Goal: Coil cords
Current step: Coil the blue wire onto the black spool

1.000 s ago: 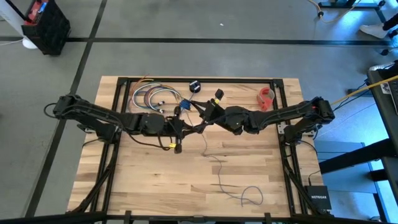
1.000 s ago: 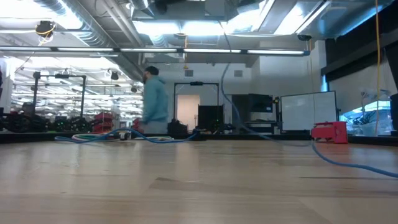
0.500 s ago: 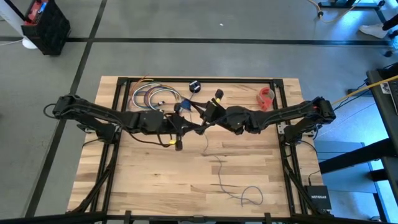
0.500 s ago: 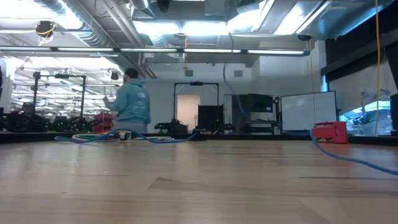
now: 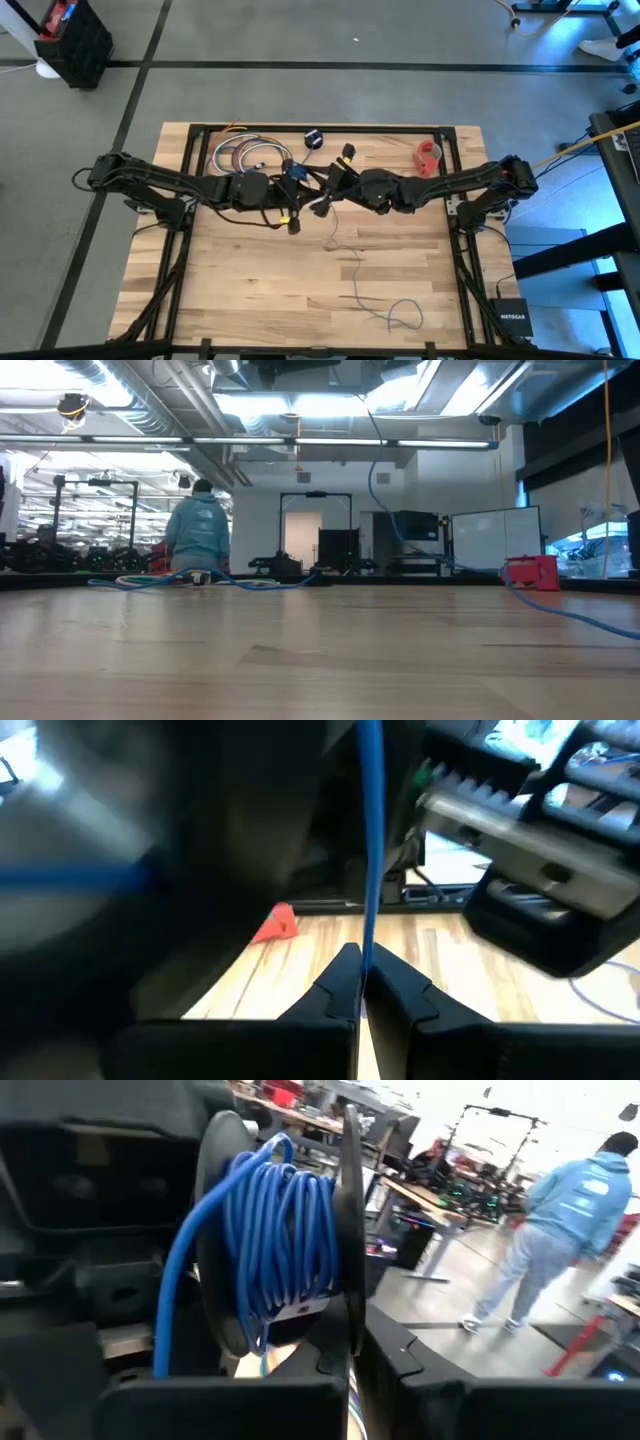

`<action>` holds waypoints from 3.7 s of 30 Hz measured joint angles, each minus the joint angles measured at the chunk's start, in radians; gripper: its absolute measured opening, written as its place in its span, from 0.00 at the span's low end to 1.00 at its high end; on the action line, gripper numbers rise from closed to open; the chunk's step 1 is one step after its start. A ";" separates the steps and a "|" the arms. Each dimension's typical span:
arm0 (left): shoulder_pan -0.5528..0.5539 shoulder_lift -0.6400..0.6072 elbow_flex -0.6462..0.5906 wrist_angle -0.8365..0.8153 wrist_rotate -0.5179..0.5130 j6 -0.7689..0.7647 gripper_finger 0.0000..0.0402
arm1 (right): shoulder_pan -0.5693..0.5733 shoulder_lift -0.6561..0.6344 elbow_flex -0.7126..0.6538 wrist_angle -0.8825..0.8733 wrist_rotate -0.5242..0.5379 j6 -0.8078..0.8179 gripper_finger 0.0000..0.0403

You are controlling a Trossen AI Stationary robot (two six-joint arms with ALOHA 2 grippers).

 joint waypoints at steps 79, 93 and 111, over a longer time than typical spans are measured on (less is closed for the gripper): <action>-0.028 -0.153 0.001 -0.200 -0.120 -0.002 0.00 | 0.049 0.037 0.004 -0.549 0.288 0.234 0.01; -0.042 -0.039 0.003 -0.026 -0.119 -0.019 0.00 | 0.014 0.049 0.001 -0.490 0.242 0.229 0.01; -0.084 0.009 0.008 0.053 -0.121 0.024 0.00 | 0.015 0.043 -0.003 -0.333 0.248 0.128 0.01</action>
